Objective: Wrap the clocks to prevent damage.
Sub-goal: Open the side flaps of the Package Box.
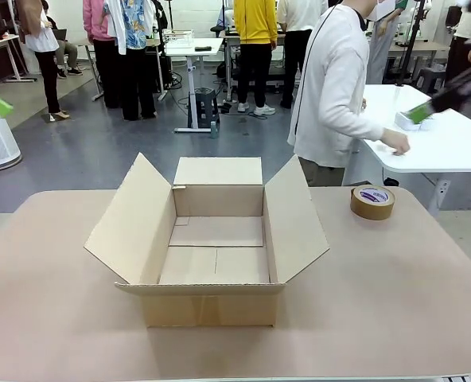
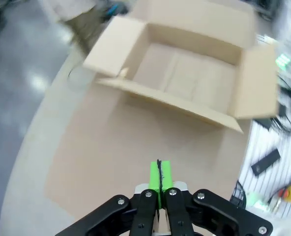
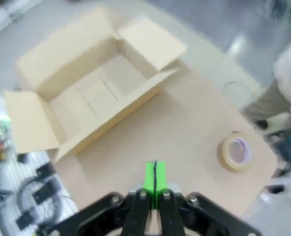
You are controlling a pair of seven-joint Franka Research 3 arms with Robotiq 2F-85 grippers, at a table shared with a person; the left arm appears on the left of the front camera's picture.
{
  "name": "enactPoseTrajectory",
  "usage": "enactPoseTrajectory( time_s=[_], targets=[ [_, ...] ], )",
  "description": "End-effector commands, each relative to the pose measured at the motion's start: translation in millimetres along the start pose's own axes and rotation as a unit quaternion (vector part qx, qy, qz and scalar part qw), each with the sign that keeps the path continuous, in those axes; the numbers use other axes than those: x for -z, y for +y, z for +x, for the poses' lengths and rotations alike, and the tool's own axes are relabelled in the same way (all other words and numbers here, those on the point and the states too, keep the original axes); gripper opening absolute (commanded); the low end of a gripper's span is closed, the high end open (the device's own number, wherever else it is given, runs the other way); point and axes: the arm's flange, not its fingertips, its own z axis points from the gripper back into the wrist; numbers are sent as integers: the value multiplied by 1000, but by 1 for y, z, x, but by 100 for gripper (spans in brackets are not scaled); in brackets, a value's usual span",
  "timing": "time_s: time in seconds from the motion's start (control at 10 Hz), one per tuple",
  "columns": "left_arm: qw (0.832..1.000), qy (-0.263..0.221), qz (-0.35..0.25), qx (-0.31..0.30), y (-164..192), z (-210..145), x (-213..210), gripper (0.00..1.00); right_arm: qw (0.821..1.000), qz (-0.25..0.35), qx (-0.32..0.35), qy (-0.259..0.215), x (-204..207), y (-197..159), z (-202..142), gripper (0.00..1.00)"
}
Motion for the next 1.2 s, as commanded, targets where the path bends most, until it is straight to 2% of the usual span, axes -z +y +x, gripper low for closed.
enactPoseTrajectory(
  time_s=[0.0, 0.1, 0.2, 0.3, 0.4, 0.6, 0.7, 0.8, 1.1],
  targets=[
    [985, 86, 86, -123, -56, 60, 44, 0, 962, -106, 220, 119, 58, 62, 73, 0],
    [967, 116, 143, -177, -78, 87, 66, 0, 944, -106, 263, 171, 81, 91, 98, 0],
    [947, 157, 176, -220, -94, 106, 89, 0, 918, -116, 304, 228, 103, 122, 119, 0],
    [922, 198, 206, -261, -103, 123, 109, 0, 899, -138, 316, 271, 122, 147, 137, 0],
    [907, 225, 210, -286, -104, 132, 121, 0, 890, -140, 320, 293, 131, 164, 146, 0],
    [902, 254, 186, -294, -100, 135, 133, 0, 889, -136, 308, 310, 130, 177, 148, 0],
    [925, 262, 142, -233, -104, 127, 123, 0, 908, -188, 273, 258, 143, 177, 115, 0],
    [898, 247, 238, -276, -110, 119, 143, 0, 908, -188, 273, 258, 143, 177, 115, 0],
    [898, 247, 238, -276, -110, 119, 143, 0, 908, -188, 273, 258, 143, 177, 115, 0]
  ],
)
